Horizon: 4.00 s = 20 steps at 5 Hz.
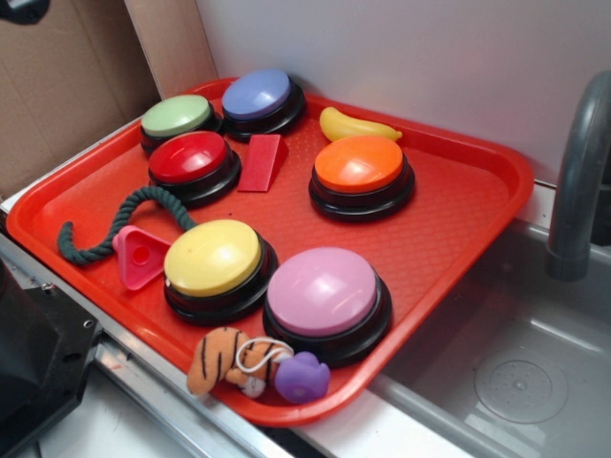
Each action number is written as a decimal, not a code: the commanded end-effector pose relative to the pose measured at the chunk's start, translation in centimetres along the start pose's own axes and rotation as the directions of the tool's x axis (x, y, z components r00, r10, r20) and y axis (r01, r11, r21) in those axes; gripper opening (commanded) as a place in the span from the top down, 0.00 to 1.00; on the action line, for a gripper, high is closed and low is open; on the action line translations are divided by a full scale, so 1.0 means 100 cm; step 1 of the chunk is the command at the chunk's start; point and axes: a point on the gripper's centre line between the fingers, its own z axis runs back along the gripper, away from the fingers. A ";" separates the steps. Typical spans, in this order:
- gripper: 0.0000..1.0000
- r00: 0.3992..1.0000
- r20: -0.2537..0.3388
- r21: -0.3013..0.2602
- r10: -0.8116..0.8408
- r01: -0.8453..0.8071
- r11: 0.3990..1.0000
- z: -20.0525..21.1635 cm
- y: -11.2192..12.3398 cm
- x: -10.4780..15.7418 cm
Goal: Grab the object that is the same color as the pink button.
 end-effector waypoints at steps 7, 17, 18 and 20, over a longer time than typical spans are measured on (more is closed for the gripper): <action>0.00 0.438 -0.043 0.017 0.898 -0.898 0.439 -0.116 0.047 0.020; 1.00 0.233 -0.061 0.049 0.970 -0.970 0.236 -0.227 0.057 0.028; 1.00 0.236 -0.060 0.046 0.970 -0.970 0.239 -0.229 0.059 0.029; 1.00 0.450 0.012 0.021 0.893 -0.893 0.450 -0.183 0.061 0.043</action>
